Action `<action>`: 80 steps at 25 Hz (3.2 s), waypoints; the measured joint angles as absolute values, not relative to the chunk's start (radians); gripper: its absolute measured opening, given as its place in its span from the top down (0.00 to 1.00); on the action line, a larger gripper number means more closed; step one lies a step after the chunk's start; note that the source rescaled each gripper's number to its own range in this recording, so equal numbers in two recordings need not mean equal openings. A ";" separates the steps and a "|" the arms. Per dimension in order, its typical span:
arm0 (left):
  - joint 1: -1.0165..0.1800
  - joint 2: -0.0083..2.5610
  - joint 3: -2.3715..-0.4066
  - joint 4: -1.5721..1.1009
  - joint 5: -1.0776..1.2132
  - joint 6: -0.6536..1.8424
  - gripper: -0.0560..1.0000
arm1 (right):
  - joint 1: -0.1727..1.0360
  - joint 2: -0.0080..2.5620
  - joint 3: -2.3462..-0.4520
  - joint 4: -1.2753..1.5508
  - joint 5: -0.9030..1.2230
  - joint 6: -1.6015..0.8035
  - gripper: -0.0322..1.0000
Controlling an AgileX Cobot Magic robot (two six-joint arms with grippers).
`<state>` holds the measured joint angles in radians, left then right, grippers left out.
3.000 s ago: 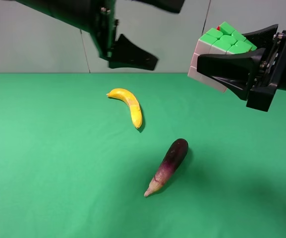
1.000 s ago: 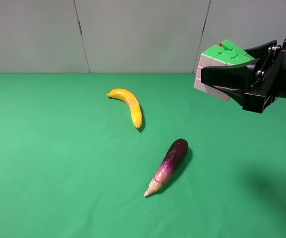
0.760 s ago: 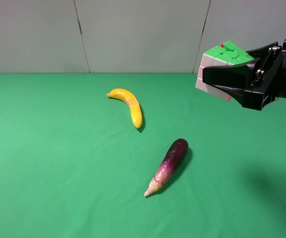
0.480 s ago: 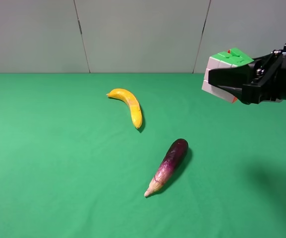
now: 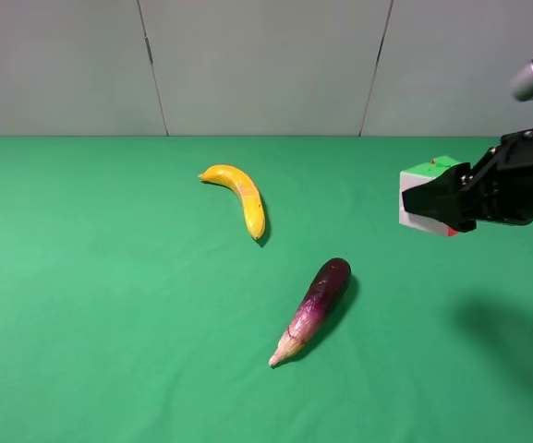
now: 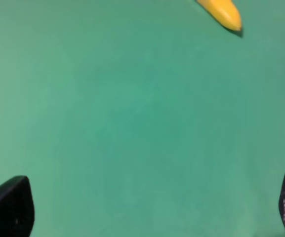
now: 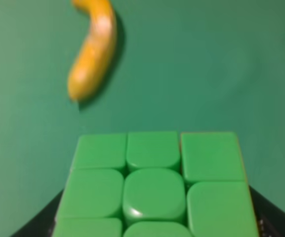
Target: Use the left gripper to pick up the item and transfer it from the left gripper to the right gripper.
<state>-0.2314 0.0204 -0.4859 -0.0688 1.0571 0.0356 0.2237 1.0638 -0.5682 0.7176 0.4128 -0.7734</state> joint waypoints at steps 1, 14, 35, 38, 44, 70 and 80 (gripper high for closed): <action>-0.203 0.020 -0.486 -0.069 1.057 0.036 0.00 | 0.224 1.098 -0.591 0.665 0.434 -0.716 0.97; 0.018 0.018 -0.486 -0.069 1.057 0.036 0.00 | 0.224 1.490 -1.005 0.287 0.715 -0.335 0.97; 0.023 -0.003 -0.486 -0.069 1.056 0.036 0.00 | 0.224 1.949 -1.277 0.059 0.946 -0.188 0.97; 0.023 -0.003 -0.486 -0.069 1.056 0.036 0.00 | 0.224 1.978 -1.277 0.049 0.947 -0.188 0.97; 0.023 -0.003 -0.486 -0.069 1.056 0.036 0.00 | 0.224 1.996 -1.277 0.045 0.940 -0.188 0.97; 0.023 -0.003 -0.486 -0.069 1.056 0.036 0.00 | 0.224 1.992 -1.278 0.045 0.948 -0.155 0.00; 0.023 -0.003 -0.486 -0.069 1.056 0.036 0.00 | 0.224 1.867 -1.344 0.030 1.040 -0.155 0.00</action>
<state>0.0228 -0.0033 -0.4859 -0.0688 1.0562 0.0356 0.2237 1.8667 -1.3436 0.0301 1.0399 -0.1545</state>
